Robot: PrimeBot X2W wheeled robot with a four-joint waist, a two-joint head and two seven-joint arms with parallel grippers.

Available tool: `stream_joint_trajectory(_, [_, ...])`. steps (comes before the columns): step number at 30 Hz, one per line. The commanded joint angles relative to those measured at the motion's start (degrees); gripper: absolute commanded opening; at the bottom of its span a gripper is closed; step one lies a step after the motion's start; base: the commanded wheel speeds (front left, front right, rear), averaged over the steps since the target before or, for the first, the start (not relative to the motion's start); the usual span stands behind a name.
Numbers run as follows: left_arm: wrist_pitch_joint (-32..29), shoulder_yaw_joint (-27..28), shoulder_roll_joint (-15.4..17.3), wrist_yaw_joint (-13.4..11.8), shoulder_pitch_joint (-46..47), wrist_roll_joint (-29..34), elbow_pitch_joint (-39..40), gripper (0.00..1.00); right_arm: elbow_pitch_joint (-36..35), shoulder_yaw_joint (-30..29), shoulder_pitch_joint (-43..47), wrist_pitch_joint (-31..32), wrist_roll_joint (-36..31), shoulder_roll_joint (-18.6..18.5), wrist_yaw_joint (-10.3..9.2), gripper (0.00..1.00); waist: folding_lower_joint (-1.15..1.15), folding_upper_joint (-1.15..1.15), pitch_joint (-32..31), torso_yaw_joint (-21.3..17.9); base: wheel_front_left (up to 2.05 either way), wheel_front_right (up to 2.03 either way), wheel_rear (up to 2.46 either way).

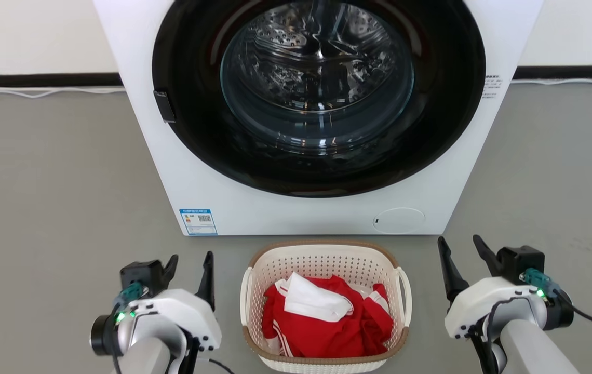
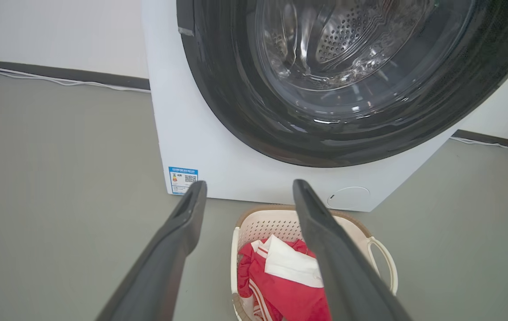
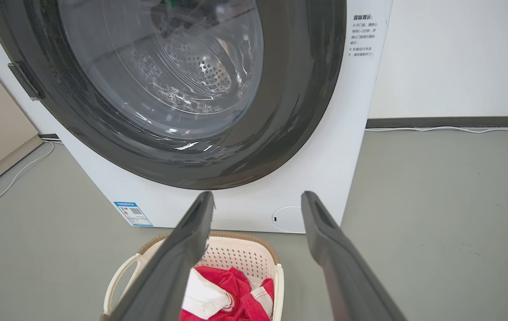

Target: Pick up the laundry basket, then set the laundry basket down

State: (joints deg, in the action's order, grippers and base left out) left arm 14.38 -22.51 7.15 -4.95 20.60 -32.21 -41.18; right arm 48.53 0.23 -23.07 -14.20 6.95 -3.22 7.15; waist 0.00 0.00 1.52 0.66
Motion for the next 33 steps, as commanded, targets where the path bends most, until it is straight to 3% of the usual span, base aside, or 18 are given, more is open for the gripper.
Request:
stream_joint_trajectory(1, [0.62,2.64,0.93,0.60,0.34,0.81,1.90,1.00,-1.87,1.54,-0.01,-0.80,-0.76,0.35,0.34,1.00,0.00,0.00,-0.46,-0.01,0.00,0.00,0.00])
stream_joint_trajectory(19, [0.62,12.90,-1.00,2.28,-10.06,7.11,11.73,1.00,-11.19,0.40,8.40,-0.80,-1.39,0.35,0.34,1.00,0.00,0.00,-3.69,-1.04,0.00,0.00,0.00])
stream_joint_trajectory(33, [0.62,18.04,-2.20,2.77,-16.12,9.73,14.88,1.00,-16.77,0.17,13.89,-0.80,-0.37,0.35,0.34,1.00,0.00,0.00,-5.34,-1.69,0.00,0.00,0.00])
